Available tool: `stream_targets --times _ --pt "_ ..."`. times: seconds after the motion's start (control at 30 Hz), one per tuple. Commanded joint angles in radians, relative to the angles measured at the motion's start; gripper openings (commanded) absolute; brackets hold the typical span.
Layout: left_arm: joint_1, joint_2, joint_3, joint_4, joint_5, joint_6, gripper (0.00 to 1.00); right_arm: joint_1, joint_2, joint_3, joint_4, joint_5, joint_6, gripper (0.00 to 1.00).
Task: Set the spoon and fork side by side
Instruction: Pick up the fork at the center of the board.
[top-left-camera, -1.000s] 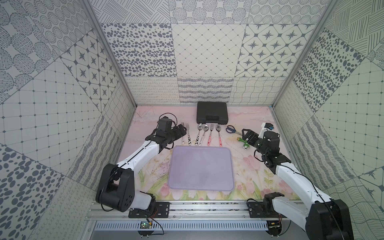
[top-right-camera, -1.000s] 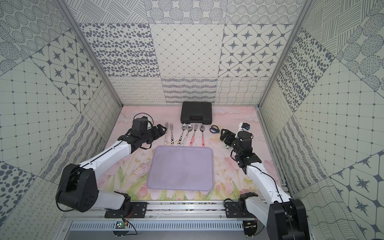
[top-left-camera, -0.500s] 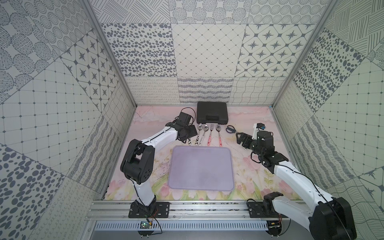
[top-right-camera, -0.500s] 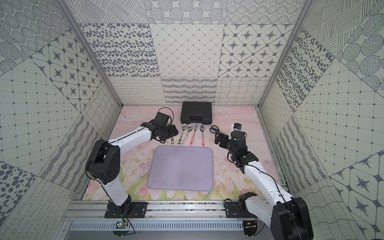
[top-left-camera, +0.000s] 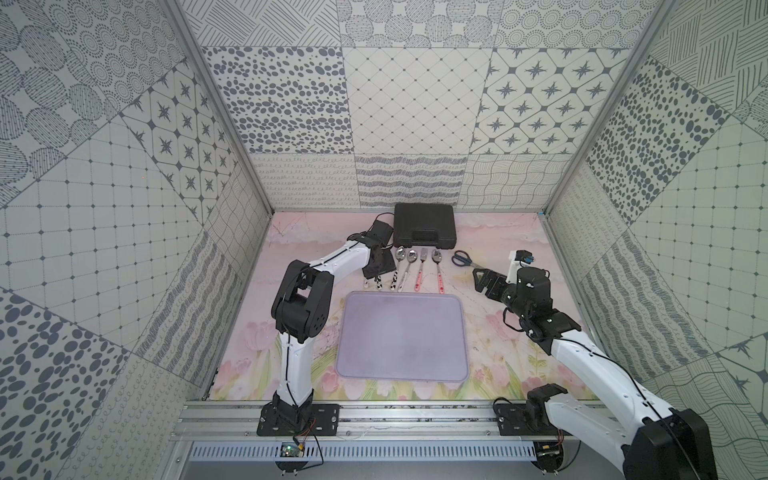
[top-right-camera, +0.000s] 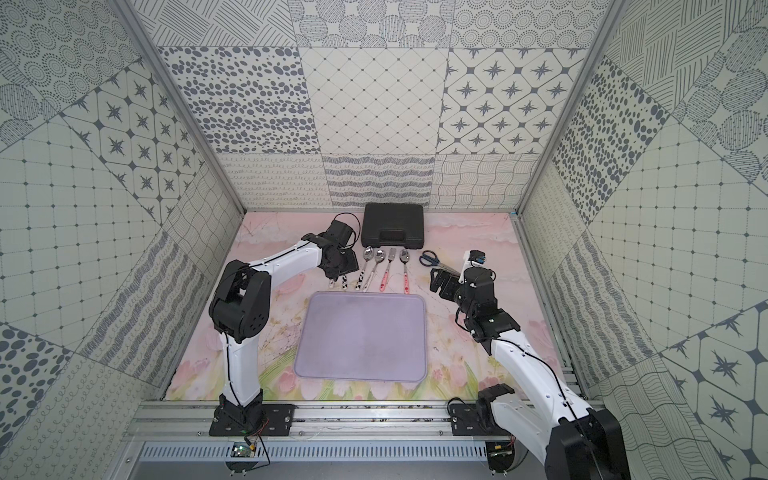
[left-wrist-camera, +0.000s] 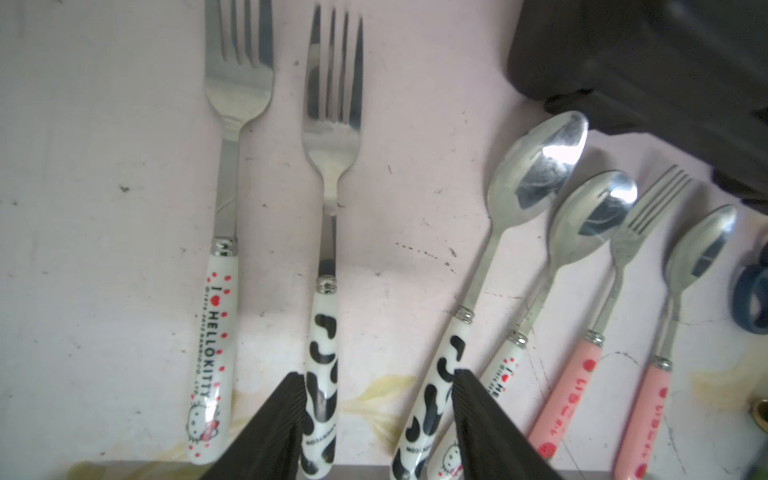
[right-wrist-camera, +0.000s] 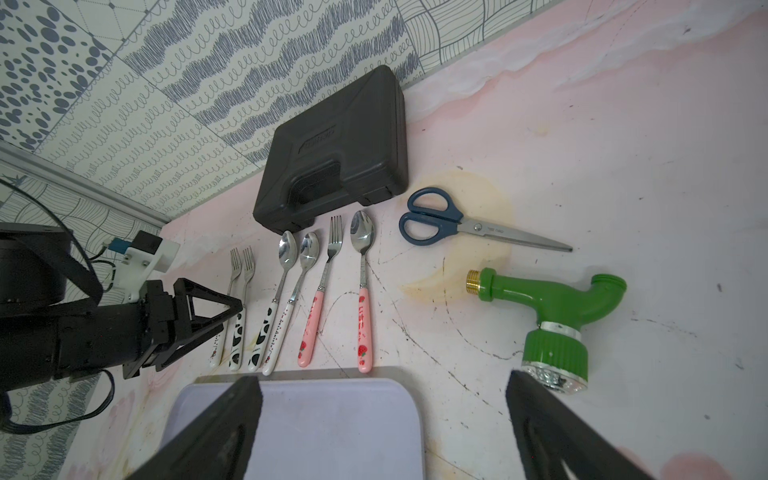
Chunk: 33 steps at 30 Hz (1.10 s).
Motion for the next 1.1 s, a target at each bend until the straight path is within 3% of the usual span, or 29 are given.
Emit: stream_targets --times 0.0,0.33,0.57,0.93,1.07 --pt "-0.005 0.053 0.052 -0.121 -0.068 0.035 0.59 0.003 -0.015 -0.014 0.037 -0.003 0.016 0.97" --pt "-0.005 0.131 0.11 -0.156 -0.077 0.06 0.44 0.004 -0.011 -0.012 0.027 0.015 0.031 0.97" --pt "-0.005 0.164 0.141 -0.189 -0.083 0.094 0.23 0.004 -0.014 -0.009 0.017 0.025 0.039 0.97" --pt "-0.005 0.213 0.2 -0.259 -0.125 0.127 0.0 0.004 -0.021 -0.012 0.016 0.03 0.045 0.97" --pt "-0.008 0.185 0.189 -0.235 -0.124 0.143 0.0 0.004 -0.023 -0.012 0.016 0.033 0.045 0.97"
